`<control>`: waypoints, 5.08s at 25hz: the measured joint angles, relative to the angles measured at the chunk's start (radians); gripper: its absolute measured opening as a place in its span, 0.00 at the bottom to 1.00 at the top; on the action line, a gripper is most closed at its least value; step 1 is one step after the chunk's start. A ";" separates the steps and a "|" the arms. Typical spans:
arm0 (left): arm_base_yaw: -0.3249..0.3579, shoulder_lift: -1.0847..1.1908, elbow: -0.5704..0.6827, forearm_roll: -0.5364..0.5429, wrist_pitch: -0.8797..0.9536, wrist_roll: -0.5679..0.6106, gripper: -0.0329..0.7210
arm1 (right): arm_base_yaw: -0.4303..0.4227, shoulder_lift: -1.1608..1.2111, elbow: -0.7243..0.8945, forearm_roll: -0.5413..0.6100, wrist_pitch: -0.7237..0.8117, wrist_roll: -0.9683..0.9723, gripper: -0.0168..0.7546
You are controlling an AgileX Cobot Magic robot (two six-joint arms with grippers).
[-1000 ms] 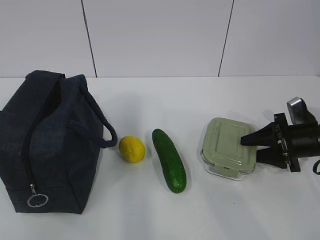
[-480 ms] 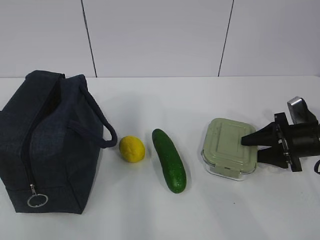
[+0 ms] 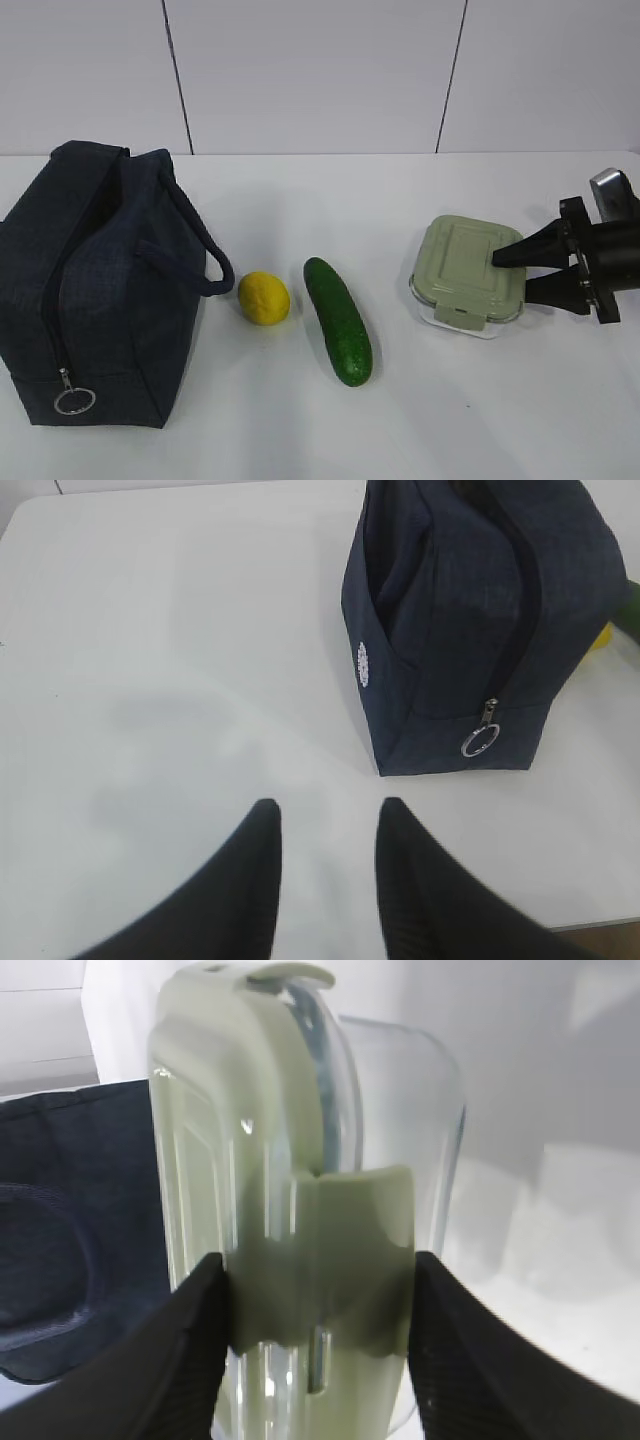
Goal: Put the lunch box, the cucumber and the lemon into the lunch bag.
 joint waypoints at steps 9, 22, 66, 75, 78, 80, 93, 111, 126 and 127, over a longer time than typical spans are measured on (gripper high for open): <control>0.000 0.008 0.000 0.000 -0.003 -0.023 0.36 | 0.007 -0.086 0.002 -0.022 0.000 0.051 0.53; 0.000 0.388 -0.142 -0.135 -0.101 -0.057 0.49 | 0.059 -0.100 0.002 -0.027 0.004 0.063 0.53; 0.202 1.437 -0.434 -0.888 -0.197 0.608 0.60 | 0.093 -0.145 0.003 -0.027 0.010 0.100 0.53; 0.202 1.483 -0.434 -0.873 -0.195 0.610 0.59 | 0.136 -0.145 -0.074 -0.023 0.012 0.155 0.53; 0.202 1.509 -0.434 -0.873 -0.186 0.614 0.58 | 0.159 -0.145 -0.100 -0.023 0.012 0.172 0.53; 0.202 1.518 -0.434 -0.873 -0.180 0.616 0.56 | 0.178 -0.145 -0.115 -0.026 0.012 0.181 0.53; 0.202 1.519 -0.434 -0.888 -0.178 0.618 0.04 | 0.266 -0.145 -0.226 0.034 0.023 0.324 0.53; 0.202 1.451 -0.434 -0.804 -0.180 0.530 0.04 | 0.464 -0.145 -0.401 0.030 0.050 0.534 0.53; 0.176 1.451 -0.434 -0.713 -0.195 0.457 0.04 | 0.586 -0.134 -0.421 0.052 0.050 0.559 0.53; 0.161 1.451 -0.434 -0.713 -0.201 0.455 0.04 | 0.594 -0.124 -0.432 0.056 0.051 0.559 0.53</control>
